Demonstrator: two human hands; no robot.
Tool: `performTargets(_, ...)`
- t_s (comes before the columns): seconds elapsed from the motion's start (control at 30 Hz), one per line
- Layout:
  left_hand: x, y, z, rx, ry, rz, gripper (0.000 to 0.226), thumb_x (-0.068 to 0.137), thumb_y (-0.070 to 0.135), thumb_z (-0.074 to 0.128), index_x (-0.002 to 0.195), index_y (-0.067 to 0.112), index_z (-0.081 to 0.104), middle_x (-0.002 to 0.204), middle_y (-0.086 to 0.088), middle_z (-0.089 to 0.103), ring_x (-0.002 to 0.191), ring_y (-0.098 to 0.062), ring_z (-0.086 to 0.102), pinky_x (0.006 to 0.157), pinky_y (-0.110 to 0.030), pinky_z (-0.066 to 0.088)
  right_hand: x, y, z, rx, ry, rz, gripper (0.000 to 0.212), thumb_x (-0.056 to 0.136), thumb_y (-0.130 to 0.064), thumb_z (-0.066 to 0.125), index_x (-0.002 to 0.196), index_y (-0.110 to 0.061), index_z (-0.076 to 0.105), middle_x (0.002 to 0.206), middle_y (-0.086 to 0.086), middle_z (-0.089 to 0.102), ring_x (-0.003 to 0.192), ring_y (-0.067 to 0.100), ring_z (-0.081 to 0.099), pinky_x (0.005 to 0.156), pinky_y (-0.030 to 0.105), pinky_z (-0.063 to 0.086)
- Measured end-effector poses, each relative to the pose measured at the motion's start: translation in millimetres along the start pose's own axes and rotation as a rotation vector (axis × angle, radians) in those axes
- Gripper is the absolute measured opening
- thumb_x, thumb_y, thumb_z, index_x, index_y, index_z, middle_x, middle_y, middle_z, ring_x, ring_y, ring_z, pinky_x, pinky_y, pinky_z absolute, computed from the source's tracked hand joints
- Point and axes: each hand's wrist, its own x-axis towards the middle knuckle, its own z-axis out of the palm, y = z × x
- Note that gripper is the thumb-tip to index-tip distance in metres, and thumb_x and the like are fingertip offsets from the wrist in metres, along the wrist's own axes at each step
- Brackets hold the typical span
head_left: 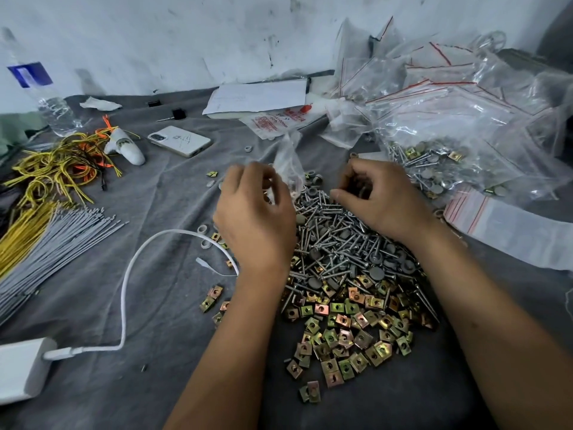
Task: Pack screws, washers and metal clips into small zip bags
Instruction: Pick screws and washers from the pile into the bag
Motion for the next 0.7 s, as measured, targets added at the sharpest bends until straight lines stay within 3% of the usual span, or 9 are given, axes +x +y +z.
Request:
performTargets(0.07,3.4,-0.5,-3.5,0.016,0.137,0.048,0.006,0.081,-0.001,0.070,0.078,0.003,0.070,0.081,-0.010,0.065,0.068,-0.028,0.060,0.059,-0.035,0.043,-0.2,1.6,-1.0,-0.111,-0.138,0.033,0.026,0.086,-0.044,0.077,0.088,-0.020,0.068,0.079,-0.011,0.064,0.071,-0.001,0.061,0.059,0.012,0.045)
performTargets(0.13,4.5,-1.6,-3.8,0.062,0.161,0.122,0.008,0.078,-0.005,0.070,0.078,0.002,0.071,0.081,-0.012,0.064,0.075,-0.032,0.059,0.064,-0.030,0.037,1.3,3.5,-1.6,-0.207,-0.251,0.074,0.041,0.082,-0.060,0.072,0.091,-0.020,0.068,0.084,-0.006,0.064,0.074,0.005,0.060,0.064,0.025,0.050)
performTargets(0.17,3.4,-1.7,-2.5,0.097,0.096,0.153,0.009,0.077,-0.005,0.069,0.080,0.002,0.072,0.083,-0.012,0.065,0.081,-0.033,0.058,0.066,-0.029,0.035,2.5,3.9,-2.4,-0.220,-0.276,0.091,0.043,0.082,-0.062,0.070,0.091,-0.020,0.068,0.085,-0.005,0.065,0.076,0.008,0.061,0.066,0.029,0.051)
performTargets(0.27,-5.6,1.3,6.0,0.223,-0.311,0.096,0.011,0.082,0.002,0.067,0.090,0.008,0.073,0.094,-0.005,0.067,0.095,-0.028,0.058,0.068,-0.038,0.049,4.0,4.5,-2.8,-0.180,-0.288,0.091,0.032,0.086,-0.052,0.073,0.089,-0.020,0.069,0.086,-0.005,0.066,0.077,0.008,0.061,0.067,0.032,0.048)
performTargets(0.33,-8.1,1.3,10.3,0.234,-0.416,0.045,0.010,0.083,0.008,0.067,0.091,0.012,0.072,0.093,-0.002,0.065,0.087,-0.024,0.059,0.064,-0.038,0.050,3.5,4.9,-1.5,-0.158,-0.246,0.058,0.021,0.088,-0.041,0.076,0.087,-0.021,0.070,0.087,-0.008,0.066,0.079,0.003,0.060,0.067,0.029,0.044)
performTargets(0.43,-6.5,-0.2,11.2,0.176,-0.396,0.027,0.003,0.084,0.016,0.071,0.085,0.013,0.071,0.087,-0.001,0.064,0.076,-0.021,0.059,0.062,-0.035,0.048,2.8,6.3,0.3,-0.116,-0.125,0.017,0.013,0.089,-0.031,0.078,0.090,-0.018,0.074,0.087,-0.012,0.068,0.080,-0.001,0.061,0.066,0.015,0.043)
performTargets(0.5,-6.0,-2.4,11.6,0.148,-0.373,-0.010,0.012,0.087,0.021,0.072,0.079,0.013,0.069,0.083,-0.001,0.064,0.073,-0.021,0.058,0.062,-0.034,0.045,3.2,7.1,-0.6,-0.068,-0.037,-0.004,0.011,0.090,-0.030,0.077,0.087,-0.020,0.074,0.081,-0.016,0.066,0.075,-0.002,0.061,0.062,0.009,0.039)
performTargets(0.7,-2.5,-6.2,11.6,0.053,-0.340,-0.166,0.013,0.091,0.019,0.070,0.081,0.011,0.073,0.082,-0.003,0.068,0.075,-0.022,0.061,0.071,-0.038,0.050,3.3,3.0,-0.9,0.086,0.119,-0.020,0.011,0.091,-0.025,0.076,0.089,-0.015,0.080,0.069,-0.016,0.067,0.061,0.001,0.059,0.058,0.013,0.039)
